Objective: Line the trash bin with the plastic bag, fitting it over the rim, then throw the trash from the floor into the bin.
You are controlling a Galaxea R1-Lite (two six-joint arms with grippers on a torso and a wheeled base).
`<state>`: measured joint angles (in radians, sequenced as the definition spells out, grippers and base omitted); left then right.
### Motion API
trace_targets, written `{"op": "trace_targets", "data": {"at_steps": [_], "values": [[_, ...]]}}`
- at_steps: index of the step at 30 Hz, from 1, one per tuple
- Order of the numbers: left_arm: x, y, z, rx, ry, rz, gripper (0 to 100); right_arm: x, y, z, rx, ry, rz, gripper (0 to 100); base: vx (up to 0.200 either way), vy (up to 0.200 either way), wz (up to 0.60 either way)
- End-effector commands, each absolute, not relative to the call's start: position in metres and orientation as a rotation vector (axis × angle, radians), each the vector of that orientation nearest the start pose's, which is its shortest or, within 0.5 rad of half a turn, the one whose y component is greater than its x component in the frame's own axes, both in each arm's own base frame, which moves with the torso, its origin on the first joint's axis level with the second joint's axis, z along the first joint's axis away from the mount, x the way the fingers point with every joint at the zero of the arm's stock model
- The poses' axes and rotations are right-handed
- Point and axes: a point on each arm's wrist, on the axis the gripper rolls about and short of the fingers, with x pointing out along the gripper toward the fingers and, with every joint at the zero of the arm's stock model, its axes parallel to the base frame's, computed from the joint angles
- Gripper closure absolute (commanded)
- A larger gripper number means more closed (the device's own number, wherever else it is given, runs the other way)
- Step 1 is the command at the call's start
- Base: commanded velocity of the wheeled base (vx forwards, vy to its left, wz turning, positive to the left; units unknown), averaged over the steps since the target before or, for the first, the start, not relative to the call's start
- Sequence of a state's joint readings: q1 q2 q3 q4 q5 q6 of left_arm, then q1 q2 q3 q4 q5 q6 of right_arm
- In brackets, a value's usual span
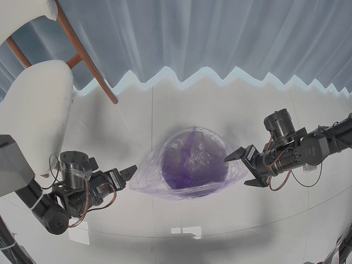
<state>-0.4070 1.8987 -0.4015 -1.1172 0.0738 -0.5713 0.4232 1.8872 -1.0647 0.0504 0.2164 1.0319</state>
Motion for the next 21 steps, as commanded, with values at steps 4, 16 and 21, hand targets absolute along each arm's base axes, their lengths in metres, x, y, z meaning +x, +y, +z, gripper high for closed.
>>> {"op": "trace_targets", "data": {"at_steps": [4,16,21], "values": [[0.207,-0.11,0.125,-0.667,0.331,-0.313,0,0.264,0.192,0.121,0.911,1.226,0.126,0,0.0,0.0,0.0],[0.185,-0.081,0.138,-0.695,0.238,-0.226,0,0.291,0.226,0.086,0.922,1.214,0.125,0,0.0,0.0,0.0],[0.187,-0.068,0.142,-0.7,0.198,-0.172,0,0.304,0.231,0.081,0.927,1.188,0.111,0,0.0,0.0,0.0]]}}
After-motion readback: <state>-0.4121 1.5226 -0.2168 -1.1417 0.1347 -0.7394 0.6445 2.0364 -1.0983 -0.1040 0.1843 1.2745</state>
